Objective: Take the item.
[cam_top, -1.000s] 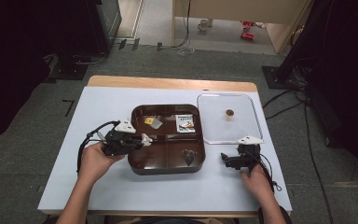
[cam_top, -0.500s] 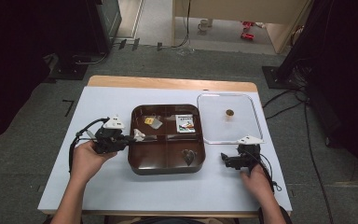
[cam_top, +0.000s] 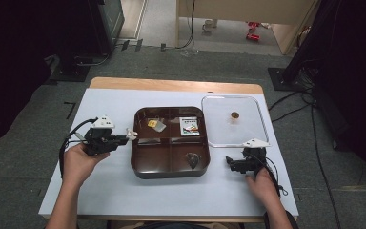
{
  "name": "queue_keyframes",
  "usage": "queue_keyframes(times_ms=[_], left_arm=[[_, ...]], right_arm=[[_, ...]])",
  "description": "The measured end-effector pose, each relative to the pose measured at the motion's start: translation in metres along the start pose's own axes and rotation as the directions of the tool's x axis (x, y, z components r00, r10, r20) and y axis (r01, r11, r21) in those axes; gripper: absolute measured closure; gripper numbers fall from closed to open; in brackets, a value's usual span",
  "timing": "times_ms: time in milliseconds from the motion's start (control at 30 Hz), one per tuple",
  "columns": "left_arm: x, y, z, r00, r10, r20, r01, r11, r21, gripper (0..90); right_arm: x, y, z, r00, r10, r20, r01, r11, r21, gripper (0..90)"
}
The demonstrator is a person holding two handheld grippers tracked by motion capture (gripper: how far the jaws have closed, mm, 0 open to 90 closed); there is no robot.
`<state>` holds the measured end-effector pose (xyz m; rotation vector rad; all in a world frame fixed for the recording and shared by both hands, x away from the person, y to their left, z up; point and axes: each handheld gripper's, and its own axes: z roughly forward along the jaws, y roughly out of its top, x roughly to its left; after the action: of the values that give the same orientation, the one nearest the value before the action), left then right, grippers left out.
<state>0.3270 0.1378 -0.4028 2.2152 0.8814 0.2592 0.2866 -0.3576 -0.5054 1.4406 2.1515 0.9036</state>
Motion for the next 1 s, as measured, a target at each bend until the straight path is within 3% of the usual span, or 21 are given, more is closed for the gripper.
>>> queue_keyframes(times_ms=[367,700,1000], left_arm=[[0.016,-0.012,-0.003,0.9984,-0.048,-0.029,0.049,0.9988,0.005,84.0],[0.034,-0.026,0.009,0.993,-0.107,-0.05,0.109,0.9931,0.041,83.8],[0.046,-0.033,0.021,0.989,-0.126,-0.077,0.132,0.9882,0.077,83.6]], right_arm=[[0.0,0.0,0.0,1.0,0.0,0.0,0.0,1.0,0.0,0.0],[0.0,0.0,0.0,1.0,0.0,0.0,0.0,1.0,0.0,0.0],[0.0,0.0,0.0,1.0,0.0,0.001,0.0,1.0,0.001,0.0]])
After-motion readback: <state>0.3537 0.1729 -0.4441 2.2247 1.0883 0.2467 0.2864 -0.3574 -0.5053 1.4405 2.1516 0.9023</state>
